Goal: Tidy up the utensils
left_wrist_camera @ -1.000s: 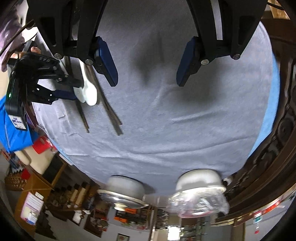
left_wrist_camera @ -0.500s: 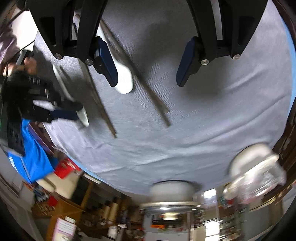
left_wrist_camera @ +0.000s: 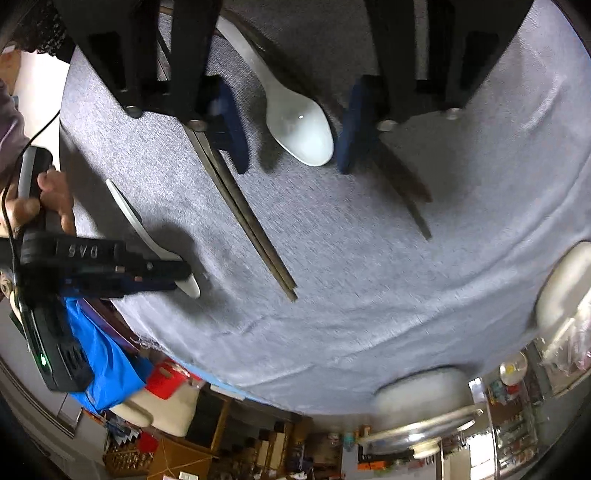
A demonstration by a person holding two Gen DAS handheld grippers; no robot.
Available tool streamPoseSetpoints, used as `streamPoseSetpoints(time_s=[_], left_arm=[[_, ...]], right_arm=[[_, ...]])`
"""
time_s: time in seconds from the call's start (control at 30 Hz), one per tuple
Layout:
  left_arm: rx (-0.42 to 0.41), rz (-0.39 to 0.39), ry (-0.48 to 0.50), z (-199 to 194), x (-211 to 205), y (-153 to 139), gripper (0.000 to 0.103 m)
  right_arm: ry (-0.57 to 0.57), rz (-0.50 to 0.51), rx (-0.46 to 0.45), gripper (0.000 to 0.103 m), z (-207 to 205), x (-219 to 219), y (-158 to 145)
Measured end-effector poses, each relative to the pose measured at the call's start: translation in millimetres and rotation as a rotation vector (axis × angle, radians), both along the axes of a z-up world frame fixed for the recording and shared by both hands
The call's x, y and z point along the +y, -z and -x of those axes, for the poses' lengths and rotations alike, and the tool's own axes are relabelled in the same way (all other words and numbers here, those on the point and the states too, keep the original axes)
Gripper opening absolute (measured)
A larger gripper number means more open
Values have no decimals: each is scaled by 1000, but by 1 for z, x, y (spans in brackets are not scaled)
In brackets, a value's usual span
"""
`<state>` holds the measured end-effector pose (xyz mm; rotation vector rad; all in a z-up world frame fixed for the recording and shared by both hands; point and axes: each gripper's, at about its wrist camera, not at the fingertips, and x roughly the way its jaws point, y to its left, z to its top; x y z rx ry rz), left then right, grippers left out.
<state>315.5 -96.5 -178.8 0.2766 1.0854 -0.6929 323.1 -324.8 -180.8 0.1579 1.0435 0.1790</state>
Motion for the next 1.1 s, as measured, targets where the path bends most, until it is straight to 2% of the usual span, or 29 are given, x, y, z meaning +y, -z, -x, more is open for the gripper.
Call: streamPoseSetpoints(time_s=[0.03, 0.1, 0.2, 0.37, 0.4, 0.47, 0.63, 0.8, 0.9, 1.1], left_arm=[[6, -2, 5, 2, 0, 2, 38], [-11, -9, 14, 4, -1, 3, 33], [-9, -1, 19, 5, 0, 2, 30], [-37, -8, 27, 7, -5, 0, 27], [-49, -12, 28, 9, -6, -1, 26], [-68, -17, 26, 10, -6, -4, 26], [-102, -8, -15, 11, 2, -18, 25], [-149, 12, -94, 14, 21, -39, 25], [-184, 43, -173, 19, 43, -56, 25], [-234, 144, -402, 41, 103, -84, 25]], right_arm=[[0, 9, 0, 59, -2, -1, -1], [-20, 24, 2, 59, -5, 4, -2], [-60, 100, 23, 57, -9, 13, 1], [-124, 232, 15, 20, -8, 31, 2], [-136, 231, 21, 11, -8, 32, 1], [-123, 223, 25, 11, -7, 30, 0], [-52, 132, 2, 11, 4, 13, -8], [35, -4, -105, 11, 32, -8, -35], [98, -133, -186, 11, 60, -24, -55], [232, -253, -363, 11, 127, -40, -86]])
